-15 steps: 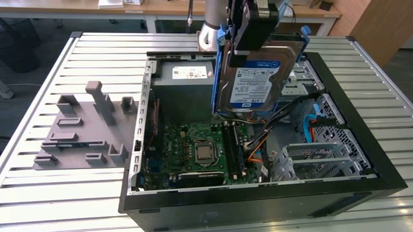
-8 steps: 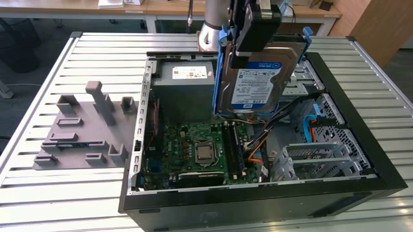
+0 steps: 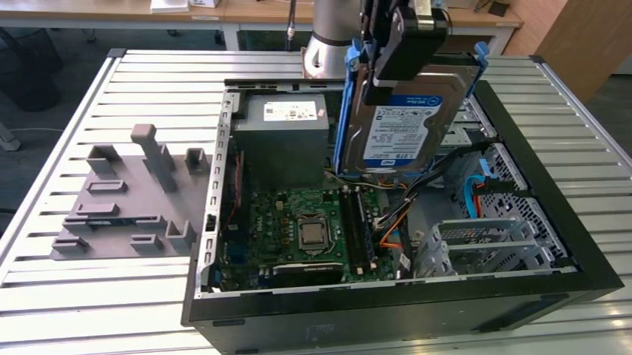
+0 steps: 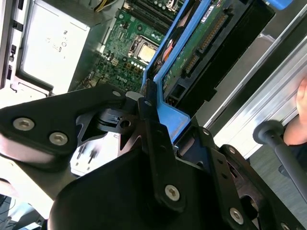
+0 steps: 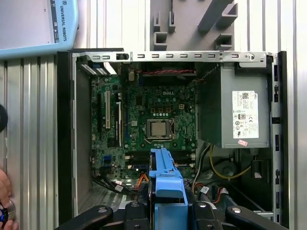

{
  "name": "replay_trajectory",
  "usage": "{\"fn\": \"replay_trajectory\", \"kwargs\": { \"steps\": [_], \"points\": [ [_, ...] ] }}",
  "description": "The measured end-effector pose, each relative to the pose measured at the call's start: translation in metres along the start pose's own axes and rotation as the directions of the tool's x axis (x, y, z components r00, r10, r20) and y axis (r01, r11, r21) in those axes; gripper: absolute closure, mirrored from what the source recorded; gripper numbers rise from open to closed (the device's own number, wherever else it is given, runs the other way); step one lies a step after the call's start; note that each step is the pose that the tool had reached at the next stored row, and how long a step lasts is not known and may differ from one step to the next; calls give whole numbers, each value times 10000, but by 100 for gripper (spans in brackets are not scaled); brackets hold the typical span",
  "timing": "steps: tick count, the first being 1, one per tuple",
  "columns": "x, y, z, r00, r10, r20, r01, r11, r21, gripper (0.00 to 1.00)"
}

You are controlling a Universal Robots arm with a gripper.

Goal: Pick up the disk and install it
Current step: 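Insert the disk into the insertion slot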

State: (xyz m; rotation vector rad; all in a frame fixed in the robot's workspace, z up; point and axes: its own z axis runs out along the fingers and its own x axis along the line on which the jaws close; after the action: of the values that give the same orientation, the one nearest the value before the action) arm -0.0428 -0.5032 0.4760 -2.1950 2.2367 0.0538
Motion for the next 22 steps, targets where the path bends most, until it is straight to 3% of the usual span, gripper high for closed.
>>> {"fn": "replay_trajectory", "kwargs": {
  "steps": [9, 22],
  "points": [
    [28, -88, 4, 10000, 0, 0, 0, 10000, 0, 64],
    [250, -119, 13, 10000, 0, 0, 0, 10000, 0, 64]
  ]
}}
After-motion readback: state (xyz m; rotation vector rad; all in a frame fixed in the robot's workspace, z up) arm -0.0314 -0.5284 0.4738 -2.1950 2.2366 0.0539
